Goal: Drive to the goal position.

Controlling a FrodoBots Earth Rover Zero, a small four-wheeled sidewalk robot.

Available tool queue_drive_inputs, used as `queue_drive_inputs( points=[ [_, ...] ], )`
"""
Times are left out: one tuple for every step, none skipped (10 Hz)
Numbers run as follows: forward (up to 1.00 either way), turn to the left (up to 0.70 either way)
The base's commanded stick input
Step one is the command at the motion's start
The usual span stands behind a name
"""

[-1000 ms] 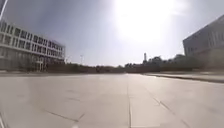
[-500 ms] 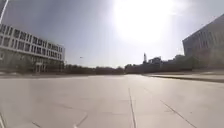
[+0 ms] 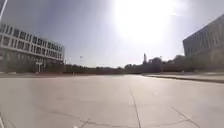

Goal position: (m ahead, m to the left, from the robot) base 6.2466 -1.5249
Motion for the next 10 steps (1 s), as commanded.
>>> queue_drive_inputs(
  points=[
    [0.70,0.00],
    [0.69,0.00],
    [0.69,0.00],
    [0.70,0.00],
    [0.70,-0.05],
    [0.70,-0.20],
    [0.70,-0.33],
    [0.70,0.00],
    [0.70,0.00],
    [0.70,0.00]
  ],
)
